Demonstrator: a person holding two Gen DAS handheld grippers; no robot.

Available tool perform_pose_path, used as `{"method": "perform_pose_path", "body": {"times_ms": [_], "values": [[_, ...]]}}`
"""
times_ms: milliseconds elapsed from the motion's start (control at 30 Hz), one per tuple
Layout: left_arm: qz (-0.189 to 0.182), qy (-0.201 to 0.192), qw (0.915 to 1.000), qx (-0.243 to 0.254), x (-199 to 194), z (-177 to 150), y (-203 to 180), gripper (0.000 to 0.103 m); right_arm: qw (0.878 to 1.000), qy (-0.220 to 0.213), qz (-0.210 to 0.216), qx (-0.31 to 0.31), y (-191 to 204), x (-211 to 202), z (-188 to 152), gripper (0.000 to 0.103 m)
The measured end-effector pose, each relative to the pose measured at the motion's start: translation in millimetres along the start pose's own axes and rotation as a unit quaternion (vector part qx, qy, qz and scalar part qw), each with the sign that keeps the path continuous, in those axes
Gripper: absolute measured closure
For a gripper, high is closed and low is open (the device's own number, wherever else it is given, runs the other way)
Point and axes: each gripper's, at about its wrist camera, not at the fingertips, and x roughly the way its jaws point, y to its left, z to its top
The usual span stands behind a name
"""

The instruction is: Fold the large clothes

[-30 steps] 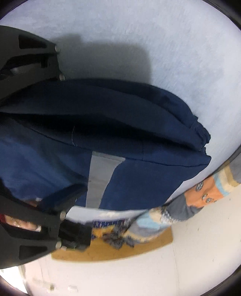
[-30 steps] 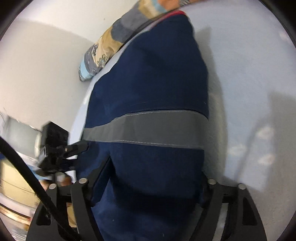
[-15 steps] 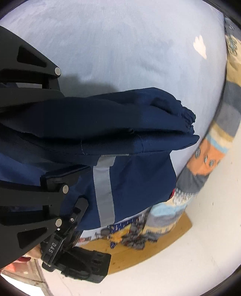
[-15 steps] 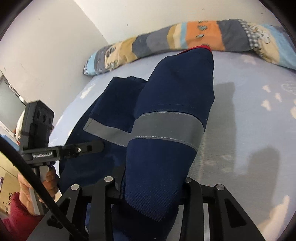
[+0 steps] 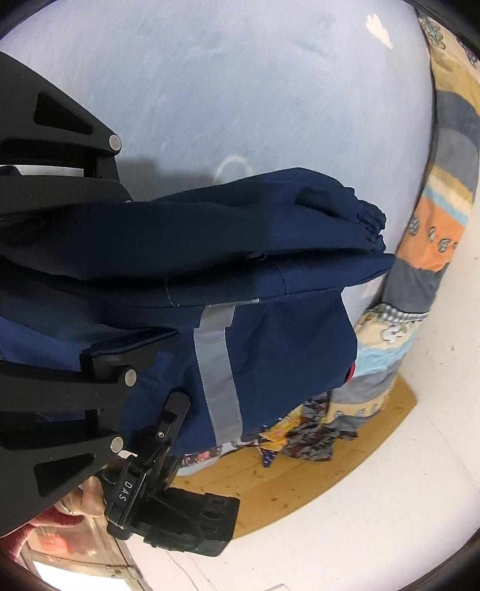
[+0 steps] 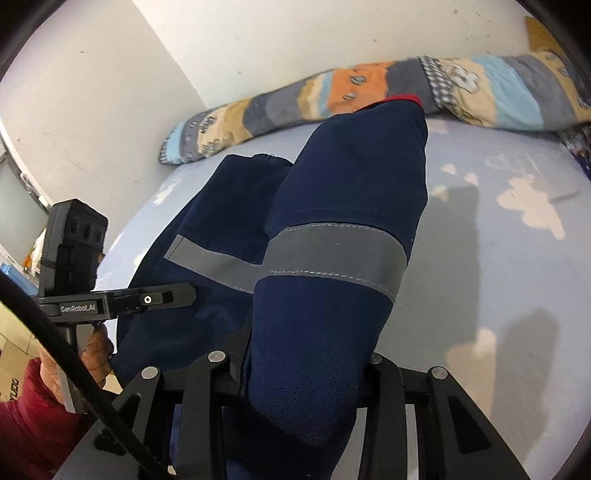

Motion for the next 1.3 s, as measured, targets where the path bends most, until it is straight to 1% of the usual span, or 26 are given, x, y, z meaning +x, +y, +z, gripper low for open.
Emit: {"method": "perform_pose_path", "body": {"times_ms": [167,267,333,400,467,500,533,600,667,733,800,833,867,900,933,967,1000,1033,1067,1100,1133,1167,1200,1233,1300], "values": [[0.024,0.018,0.9995,-0.012,38.8,-10.2,2.4,0.065,0.999,0.025,-0.029,-0.007,-21.5,21.7,-10.5,0.065],[0.049,0.019,0.9985,-0.017,51.3,-18.7,9.7,0.064,0.998,0.043,-0.04,-0.007,-30.9,41.3,-13.2,0.065],[0.051,0.016,0.9983,-0.023,53.5,-20.4,11.0,0.063,0.998,0.05,-0.041,0.007,-39.3,46.9,-15.4,0.063],[0.055,0.016,0.998,-0.025,54.6,-21.5,11.7,0.06,0.997,0.054,-0.037,0.029,-47.8,48.7,-16.8,0.058],[0.061,0.018,0.9973,-0.035,54.0,-20.4,12.1,0.05,0.995,0.067,-0.043,0.056,-57.4,52.1,-18.7,0.046],[0.063,0.02,0.997,-0.041,51.3,-20.5,15.1,0.047,0.994,0.072,-0.048,0.07,-61.8,51.9,-19.2,0.042],[0.066,0.015,0.9965,-0.049,46.6,-19.9,17.5,0.047,0.991,0.08,-0.051,0.093,-68.9,50.6,-19.1,0.04],[0.07,0.002,0.9958,-0.058,34.6,-16.3,20.6,0.047,0.989,0.082,-0.047,0.117,-74.6,43.3,-18.1,0.04],[0.085,-0.016,0.9949,-0.052,21.3,-11.8,19.8,0.047,0.988,0.078,-0.059,0.119,-75.1,33.0,-16.3,0.04],[0.099,-0.028,0.9941,-0.036,14.8,-8.4,13.0,0.047,0.988,0.071,-0.086,0.104,-68.1,25.1,-11.1,0.04],[0.12,-0.039,0.9919,-0.015,11.9,-6.5,1.2,0.047,0.987,0.054,-0.13,0.077,-56.8,15.1,-2.5,0.04],[0.13,-0.046,0.9905,-0.002,10.6,-6.0,-4.8,0.047,0.984,0.039,-0.161,0.061,-49.9,8.1,4.1,0.04],[0.149,-0.059,0.9869,0.018,7.4,-6.3,-12.6,0.047,0.98,0.021,-0.193,0.045,-43.5,-0.2,11.5,0.04],[0.165,-0.074,0.9828,0.038,4.1,-6.9,-20.7,0.045,0.978,0.003,-0.206,0.036,-38.7,-6.5,17.2,0.04],[0.179,-0.092,0.9778,0.058,-0.6,-7.4,-28.7,0.044,0.979,-0.024,-0.199,0.03,-33.9,-14.4,23.1,0.04],[0.196,-0.112,0.9711,0.076,-5.6,-8.0,-37.5,0.044,0.982,-0.038,-0.183,0.028,-31.9,-17.3,27.2,0.04],[0.205,-0.125,0.9668,0.088,-7.7,-6.6,-44.9,0.041,0.984,-0.05,-0.168,0.028,-30.2,-16.1,31.4,0.04],[0.209,-0.137,0.9633,0.098,-9.1,-5.8,-52.3,0.04,0.985,-0.055,-0.161,0.032,-30.1,-9.8,35.3,0.04],[0.212,-0.15,0.9598,0.106,-10.2,-5.0,-59.7,0.04,0.986,-0.053,-0.151,0.034,-31.1,-2.0,38.7,0.046],[0.208,-0.158,0.9589,0.112,-9.5,-4.3,-65.7,0.038,0.989,-0.048,-0.134,0.035,-32.4,8.3,42.8,0.055],[0.193,-0.154,0.9612,0.123,-5.9,-4.2,-71.6,0.035,0.991,-0.036,-0.127,0.033,-33.3,24.2,48.5,0.07],[0.186,-0.147,0.9628,0.13,-3.0,-5.5,-74.0,0.035,0.989,-0.03,-0.139,0.03,-34.1,36.5,53.7,0.077],[0.183,-0.14,0.9637,0.135,3.8,-7.3,-76.2,0.035,0.989,-0.027,-0.144,0.028,-35.9,44.7,55.3,0.08],[0.181,-0.127,0.965,0.141,13.3,-10.3,-76.8,0.035,0.989,-0.024,-0.144,0.026,-37.6,55.6,58.8,0.085],[0.182,-0.099,0.9662,0.154,32.6,-16.1,-75.7,0.035,0.987,-0.002,-0.161,0.032,-42.6,76.9,61.8,0.085]]}}
